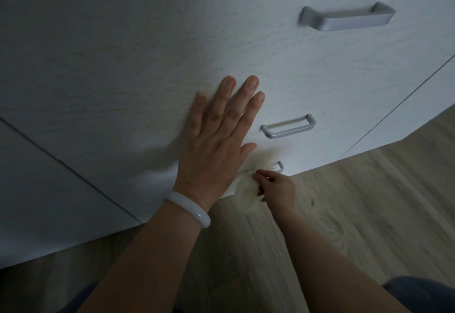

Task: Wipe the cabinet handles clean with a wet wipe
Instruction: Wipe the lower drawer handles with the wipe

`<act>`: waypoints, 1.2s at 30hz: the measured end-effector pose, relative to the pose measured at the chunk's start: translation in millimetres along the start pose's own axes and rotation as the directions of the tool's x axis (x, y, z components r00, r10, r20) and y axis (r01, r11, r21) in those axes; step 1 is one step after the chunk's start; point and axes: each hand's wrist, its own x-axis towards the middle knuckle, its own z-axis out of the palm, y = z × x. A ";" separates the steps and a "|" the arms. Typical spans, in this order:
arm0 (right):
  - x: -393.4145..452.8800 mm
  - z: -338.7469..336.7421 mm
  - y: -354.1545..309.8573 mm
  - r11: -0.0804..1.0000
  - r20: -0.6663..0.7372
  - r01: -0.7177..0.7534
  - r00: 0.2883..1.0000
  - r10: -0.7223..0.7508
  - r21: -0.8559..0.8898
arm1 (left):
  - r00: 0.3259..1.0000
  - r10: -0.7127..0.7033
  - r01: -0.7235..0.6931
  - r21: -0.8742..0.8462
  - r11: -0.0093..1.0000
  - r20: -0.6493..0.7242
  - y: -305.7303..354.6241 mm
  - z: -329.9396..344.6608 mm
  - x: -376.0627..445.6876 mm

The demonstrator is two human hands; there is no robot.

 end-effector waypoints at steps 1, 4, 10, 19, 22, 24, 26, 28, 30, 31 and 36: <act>2.8 -2.6 0.3 1.000 -0.041 -0.008 0.999 0.008 -0.002 | 1.000 -0.001 0.001 -0.003 1.000 -0.001 0.4 0.5 0.1; 0.3 12.0 -4.9 0.987 0.009 0.033 0.999 -0.032 -0.158 | 1.000 -0.011 0.010 -0.017 1.000 -0.003 1.5 0.9 0.6; -4.6 36.0 -3.5 0.996 -0.016 0.004 1.000 -0.005 -0.085 | 1.000 -0.013 0.013 0.013 1.000 -0.005 3.1 3.5 1.6; 4.7 -0.3 8.2 0.994 0.149 0.107 0.983 -0.106 0.002 | 1.000 -0.009 0.009 0.030 0.999 -0.020 1.2 8.2 0.6; 11.0 -9.7 10.6 0.992 0.197 0.057 0.977 -0.078 0.109 | 1.000 -0.012 0.013 0.034 0.999 -0.027 0.5 10.1 0.8; 14.3 -14.2 13.3 0.986 0.200 0.018 0.979 -0.052 0.165 | 0.999 -0.010 0.010 0.021 1.000 -0.031 0.4 10.8 0.9; 18.6 -19.0 15.0 0.974 0.148 -0.014 0.989 -0.020 0.225 | 0.999 -0.011 0.011 0.006 1.000 -0.037 0.5 10.9 1.1; 24.5 -25.1 14.9 0.957 0.054 -0.033 0.998 0.018 0.289 | 0.999 -0.012 0.012 0.002 1.000 -0.044 0.9 11.7 1.1; 28.6 -27.4 13.6 0.958 -0.006 -0.027 1.000 0.030 0.284 | 0.999 -0.010 0.010 0.009 1.000 -0.047 1.3 12.5 1.4; 27.6 -25.1 11.8 0.968 -0.004 -0.020 1.000 0.022 0.251 | 0.999 -0.011 0.012 0.014 1.000 -0.050 1.4 12.9 1.4; 7.3 -2.4 7.3 0.998 0.177 0.057 0.983 -0.057 0.007 | 0.998 -0.022 0.023 0.022 1.000 -0.060 1.9 15.5 1.2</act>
